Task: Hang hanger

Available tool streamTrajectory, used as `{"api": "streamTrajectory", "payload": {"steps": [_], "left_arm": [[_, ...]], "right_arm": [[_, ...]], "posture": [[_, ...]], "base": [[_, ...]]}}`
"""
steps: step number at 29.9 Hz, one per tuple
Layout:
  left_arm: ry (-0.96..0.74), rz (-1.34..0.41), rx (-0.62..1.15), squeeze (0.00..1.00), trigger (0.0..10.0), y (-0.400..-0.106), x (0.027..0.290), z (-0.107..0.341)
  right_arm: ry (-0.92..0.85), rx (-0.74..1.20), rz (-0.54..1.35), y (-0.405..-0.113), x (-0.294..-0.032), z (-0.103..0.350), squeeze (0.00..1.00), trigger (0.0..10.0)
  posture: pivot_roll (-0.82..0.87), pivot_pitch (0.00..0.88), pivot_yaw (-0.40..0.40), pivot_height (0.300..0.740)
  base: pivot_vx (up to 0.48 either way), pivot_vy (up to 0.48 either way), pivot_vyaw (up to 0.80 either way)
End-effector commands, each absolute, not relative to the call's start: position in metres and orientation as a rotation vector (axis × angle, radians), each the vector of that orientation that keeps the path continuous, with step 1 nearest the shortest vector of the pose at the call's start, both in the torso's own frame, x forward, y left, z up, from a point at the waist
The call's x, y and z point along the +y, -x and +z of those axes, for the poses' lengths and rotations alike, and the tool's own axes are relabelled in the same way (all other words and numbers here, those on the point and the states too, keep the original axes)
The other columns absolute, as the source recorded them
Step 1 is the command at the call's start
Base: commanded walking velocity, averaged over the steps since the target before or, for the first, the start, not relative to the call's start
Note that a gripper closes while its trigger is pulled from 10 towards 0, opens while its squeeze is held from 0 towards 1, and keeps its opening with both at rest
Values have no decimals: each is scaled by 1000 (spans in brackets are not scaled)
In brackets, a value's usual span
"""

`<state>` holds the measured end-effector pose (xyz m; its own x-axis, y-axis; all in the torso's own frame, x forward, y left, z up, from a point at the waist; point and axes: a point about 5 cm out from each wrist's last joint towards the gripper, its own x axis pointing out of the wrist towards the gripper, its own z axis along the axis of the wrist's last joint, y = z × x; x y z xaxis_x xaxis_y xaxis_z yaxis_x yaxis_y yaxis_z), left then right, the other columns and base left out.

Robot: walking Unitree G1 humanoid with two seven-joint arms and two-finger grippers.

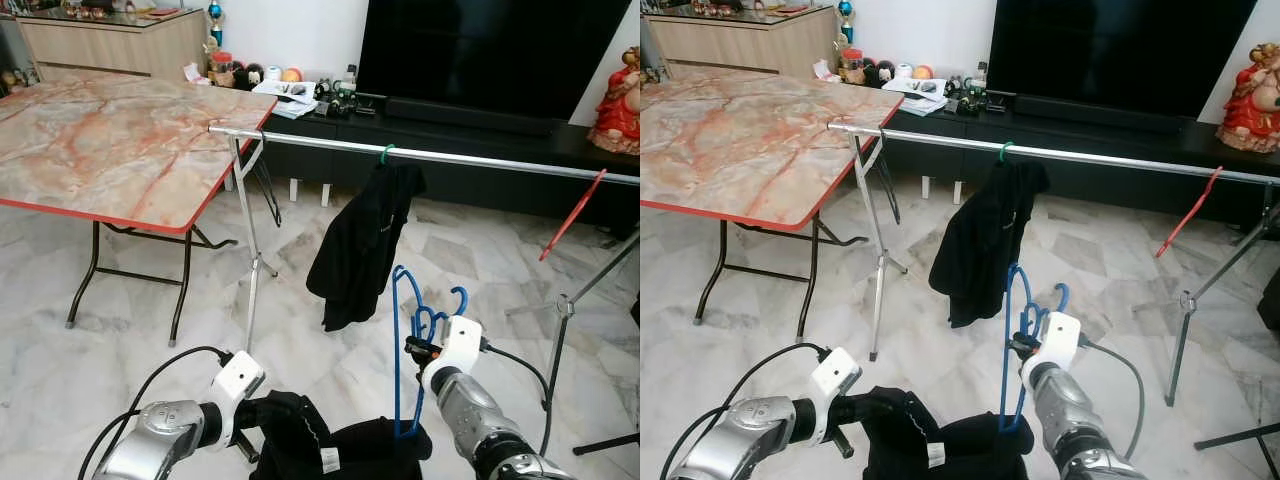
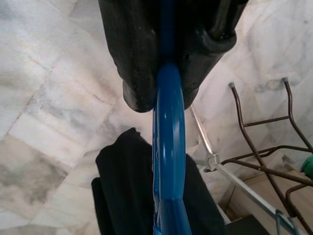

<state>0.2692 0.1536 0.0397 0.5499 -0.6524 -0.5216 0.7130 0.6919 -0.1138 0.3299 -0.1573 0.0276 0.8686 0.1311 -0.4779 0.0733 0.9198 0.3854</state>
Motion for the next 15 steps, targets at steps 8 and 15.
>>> {"api": "streamTrajectory", "payload": {"steps": [8, 15], "left_arm": [[-136, -781, 568, 0, 10000, -270, 159, 39], [-182, -756, 555, 0, 10000, -274, 155, 36]], "right_arm": [[-430, 477, -15, -336, -161, 36, 0, 10000], [-508, 511, -79, -335, -162, 33, 0, 10000]], "posture": [[179, 0, -88, 740], [173, 0, -86, 740]], "base": [[0, 0, 0], [0, 0, 0]]}}
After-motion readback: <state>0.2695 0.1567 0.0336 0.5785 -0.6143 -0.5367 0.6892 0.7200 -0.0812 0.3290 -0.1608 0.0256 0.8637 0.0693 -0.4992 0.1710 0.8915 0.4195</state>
